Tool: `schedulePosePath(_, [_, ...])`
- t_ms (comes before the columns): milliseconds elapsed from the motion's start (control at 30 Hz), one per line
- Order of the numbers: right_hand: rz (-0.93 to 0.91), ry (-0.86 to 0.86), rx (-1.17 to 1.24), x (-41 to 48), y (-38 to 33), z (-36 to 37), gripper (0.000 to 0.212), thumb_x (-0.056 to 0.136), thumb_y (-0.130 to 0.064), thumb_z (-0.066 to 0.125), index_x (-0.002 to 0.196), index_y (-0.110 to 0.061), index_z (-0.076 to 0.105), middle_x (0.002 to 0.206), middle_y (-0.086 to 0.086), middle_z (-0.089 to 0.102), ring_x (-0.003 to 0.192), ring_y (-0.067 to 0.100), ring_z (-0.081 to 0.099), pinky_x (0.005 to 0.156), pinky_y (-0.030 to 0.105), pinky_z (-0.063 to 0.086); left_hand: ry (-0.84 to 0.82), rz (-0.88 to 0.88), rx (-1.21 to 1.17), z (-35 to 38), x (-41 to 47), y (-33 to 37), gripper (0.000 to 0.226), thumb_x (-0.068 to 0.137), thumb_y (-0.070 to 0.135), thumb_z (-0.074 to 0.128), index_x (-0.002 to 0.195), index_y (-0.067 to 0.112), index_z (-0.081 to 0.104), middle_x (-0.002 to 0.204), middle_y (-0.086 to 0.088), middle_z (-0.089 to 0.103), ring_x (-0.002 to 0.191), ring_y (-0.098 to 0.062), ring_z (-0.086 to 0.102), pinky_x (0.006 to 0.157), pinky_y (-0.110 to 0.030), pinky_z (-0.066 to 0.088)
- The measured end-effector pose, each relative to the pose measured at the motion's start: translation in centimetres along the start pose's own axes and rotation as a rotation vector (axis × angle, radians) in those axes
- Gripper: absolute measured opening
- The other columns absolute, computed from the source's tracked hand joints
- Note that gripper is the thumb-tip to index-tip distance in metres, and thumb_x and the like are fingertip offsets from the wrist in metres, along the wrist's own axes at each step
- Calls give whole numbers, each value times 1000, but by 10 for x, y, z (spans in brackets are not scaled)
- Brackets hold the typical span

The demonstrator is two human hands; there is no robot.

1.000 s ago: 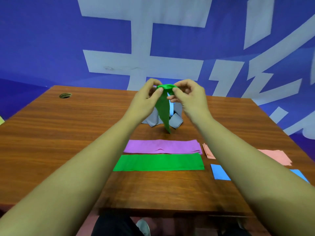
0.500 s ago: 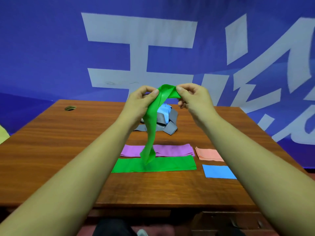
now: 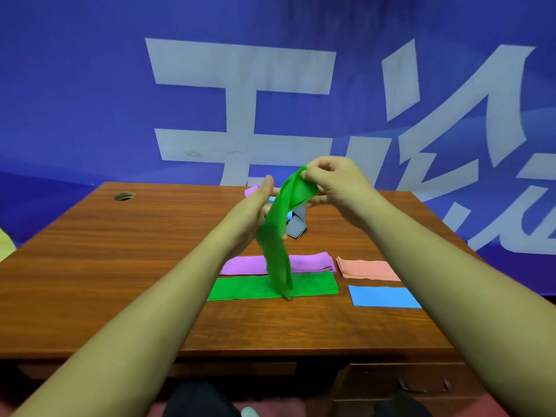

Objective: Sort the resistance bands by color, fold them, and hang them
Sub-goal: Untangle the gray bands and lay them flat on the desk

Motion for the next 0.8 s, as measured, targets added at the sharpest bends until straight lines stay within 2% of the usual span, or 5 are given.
schedulePosePath(133, [-50, 13, -109, -2, -20, 0, 11, 88, -7, 59, 80, -7, 67, 73, 7, 65, 66, 19, 65, 60, 35, 58, -93, 79, 208, 9, -7, 1, 58, 74, 33, 76, 119, 19, 43, 64, 7, 53, 51, -14, 41, 50, -25, 37])
schedulePosePath(267, [-2, 79, -117, -2, -22, -10, 13, 85, -5, 58, 75, -9, 66, 70, 8, 61, 60, 20, 59, 54, 30, 53, -48, 132, 211, 6, -12, 5, 40, 83, 6, 62, 120, 9, 49, 72, -9, 64, 64, -29, 61, 65, -35, 51])
schedulePosePath(367, [43, 146, -71, -3, -18, -21, 12, 86, -4, 57, 77, -7, 65, 69, 9, 59, 62, 20, 58, 50, 27, 51, -72, 29, 136, -1, -14, -9, 37, 79, 11, 58, 115, 5, 63, 97, -16, 71, 89, -34, 69, 83, -41, 52])
schedulePosePath(667, [155, 264, 93, -7, 7, -43, 14, 89, 1, 52, 83, -4, 63, 74, 13, 60, 69, 23, 60, 58, 30, 53, -276, -173, 134, 3, -42, -39, 17, 93, 8, 56, 106, 5, 66, 78, -7, 71, 67, -21, 69, 69, -31, 56])
schedulePosePath(800, [194, 253, 121, -8, 18, -51, 20, 96, 2, 50, 111, -1, 62, 89, 16, 61, 77, 22, 62, 59, 31, 55, -226, -225, 164, -11, -49, -55, 6, 90, 19, 65, 87, 14, 68, 73, -4, 66, 65, -27, 69, 62, -28, 52])
Point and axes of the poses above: each hand's wrist, its own x-axis towards the middle knuckle, its own z-axis out of the palm, y = z × x, the point moved 7 cm from there along x, towards the middle knuckle
